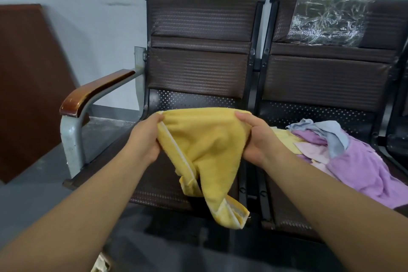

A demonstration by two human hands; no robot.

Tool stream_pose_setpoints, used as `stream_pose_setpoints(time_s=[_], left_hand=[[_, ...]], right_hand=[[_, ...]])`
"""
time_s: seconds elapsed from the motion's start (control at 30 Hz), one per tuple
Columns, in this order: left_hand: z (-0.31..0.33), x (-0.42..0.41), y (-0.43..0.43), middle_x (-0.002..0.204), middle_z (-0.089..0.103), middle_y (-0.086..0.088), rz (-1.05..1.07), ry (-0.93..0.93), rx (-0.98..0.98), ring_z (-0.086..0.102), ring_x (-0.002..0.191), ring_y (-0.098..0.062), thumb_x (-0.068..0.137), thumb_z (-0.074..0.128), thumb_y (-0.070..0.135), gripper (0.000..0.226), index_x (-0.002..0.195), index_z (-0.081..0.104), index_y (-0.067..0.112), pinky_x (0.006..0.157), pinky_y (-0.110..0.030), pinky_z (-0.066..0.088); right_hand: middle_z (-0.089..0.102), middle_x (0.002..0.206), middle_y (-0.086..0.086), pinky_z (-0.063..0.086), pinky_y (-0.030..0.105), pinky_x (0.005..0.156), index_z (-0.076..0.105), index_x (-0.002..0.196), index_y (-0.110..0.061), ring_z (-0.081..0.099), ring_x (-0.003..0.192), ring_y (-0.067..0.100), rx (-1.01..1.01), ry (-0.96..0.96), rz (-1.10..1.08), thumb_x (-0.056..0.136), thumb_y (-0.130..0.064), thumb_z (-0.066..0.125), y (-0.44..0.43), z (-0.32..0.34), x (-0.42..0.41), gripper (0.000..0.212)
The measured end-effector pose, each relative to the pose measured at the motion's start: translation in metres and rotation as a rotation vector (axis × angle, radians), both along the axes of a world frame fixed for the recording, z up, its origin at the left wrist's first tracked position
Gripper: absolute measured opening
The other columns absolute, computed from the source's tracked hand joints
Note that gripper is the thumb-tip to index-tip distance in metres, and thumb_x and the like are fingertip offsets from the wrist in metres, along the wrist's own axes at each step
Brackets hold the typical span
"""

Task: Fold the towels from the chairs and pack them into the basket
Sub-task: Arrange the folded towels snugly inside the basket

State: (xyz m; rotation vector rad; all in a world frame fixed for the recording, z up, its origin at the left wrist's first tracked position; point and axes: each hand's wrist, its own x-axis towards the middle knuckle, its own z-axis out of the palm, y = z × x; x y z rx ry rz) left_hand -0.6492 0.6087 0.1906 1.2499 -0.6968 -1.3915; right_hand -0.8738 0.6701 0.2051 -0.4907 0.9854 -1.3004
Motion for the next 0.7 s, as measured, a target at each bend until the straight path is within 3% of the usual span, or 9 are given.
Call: stream_pose_setpoints(time_s=[0.07,0.2,0.27,0.33,0.43,0.5,0.57,0.63,0.7], left_hand=[[0.001,0.003,-0.001,0.102,0.068,-0.012,-0.014,0.06,0.029,0.067,0.093,-0.028,0.094,0.06,0.02,0.027,0.117,0.061,0.007,0.076,-0.045,0.058],[0.009,0.004,-0.001,0.099,0.072,-0.011,-0.068,0.259,0.032,0.069,0.094,-0.027,0.095,0.055,0.023,0.023,0.112,0.064,0.01,0.077,-0.045,0.056],[0.011,0.007,-0.002,0.093,0.073,-0.01,-0.089,0.248,0.009,0.07,0.089,-0.025,0.1,0.052,0.024,0.022,0.111,0.065,0.01,0.075,-0.043,0.056],[0.01,0.013,-0.002,0.098,0.072,-0.011,-0.054,0.138,-0.035,0.07,0.092,-0.026,0.103,0.051,0.024,0.022,0.115,0.063,0.01,0.078,-0.045,0.057],[0.001,0.028,-0.007,0.106,0.069,-0.007,-0.032,-0.269,-0.184,0.067,0.103,-0.026,0.102,0.051,0.037,0.03,0.12,0.064,0.018,0.091,-0.047,0.055],[-0.005,0.034,-0.006,0.11,0.069,-0.006,-0.086,-0.398,-0.209,0.065,0.107,-0.027,0.103,0.047,0.037,0.028,0.119,0.064,0.023,0.095,-0.049,0.054],[-0.002,0.03,-0.003,0.116,0.067,-0.01,-0.133,-0.317,-0.161,0.064,0.111,-0.029,0.105,0.042,0.031,0.027,0.122,0.061,0.022,0.096,-0.049,0.053],[0.003,0.025,-0.001,0.109,0.068,-0.011,-0.147,-0.155,-0.093,0.067,0.103,-0.025,0.106,0.045,0.029,0.024,0.117,0.061,0.014,0.092,-0.046,0.055],[0.007,0.021,0.003,0.088,0.067,-0.009,-0.215,-0.061,-0.109,0.067,0.085,-0.022,0.1,0.058,0.027,0.02,0.101,0.061,0.008,0.082,-0.043,0.058]], right_hand=[[0.075,0.104,0.015,0.056,0.047,0.088,0.068,0.112,-0.008,0.069,0.101,0.033,-0.007,0.023,-0.004,0.09,-0.02,0.068,-0.001,-0.002,-0.003,0.026],[0.071,0.118,0.016,0.054,0.049,0.093,0.068,0.121,-0.008,0.066,0.112,0.035,0.001,-0.001,0.066,0.081,-0.021,0.072,-0.006,-0.004,-0.007,0.042],[0.07,0.121,0.017,0.053,0.048,0.094,0.067,0.123,-0.006,0.066,0.112,0.034,0.083,0.108,0.169,0.075,-0.019,0.074,-0.007,-0.004,-0.01,0.051],[0.07,0.119,0.018,0.055,0.046,0.09,0.065,0.124,-0.004,0.067,0.106,0.032,0.169,0.248,0.263,0.075,-0.015,0.075,-0.007,-0.005,-0.013,0.05],[0.071,0.108,0.017,0.056,0.046,0.085,0.063,0.118,-0.005,0.068,0.096,0.029,0.27,0.335,0.281,0.094,-0.023,0.065,-0.006,-0.01,-0.017,0.03],[0.072,0.108,0.018,0.057,0.046,0.088,0.065,0.117,-0.004,0.07,0.096,0.031,0.314,0.278,0.299,0.1,-0.043,0.052,-0.006,-0.012,-0.021,0.044],[0.069,0.119,0.022,0.055,0.049,0.091,0.064,0.123,-0.001,0.071,0.101,0.036,0.305,0.077,0.27,0.101,-0.056,0.038,-0.009,-0.014,-0.024,0.065],[0.068,0.12,0.025,0.052,0.054,0.087,0.059,0.129,0.001,0.07,0.101,0.04,0.268,-0.092,0.127,0.104,-0.046,0.038,-0.014,-0.01,-0.021,0.057],[0.068,0.118,0.02,0.054,0.055,0.084,0.059,0.127,0.001,0.068,0.105,0.037,0.209,-0.155,0.005,0.104,-0.026,0.049,-0.017,-0.007,-0.019,0.037]])
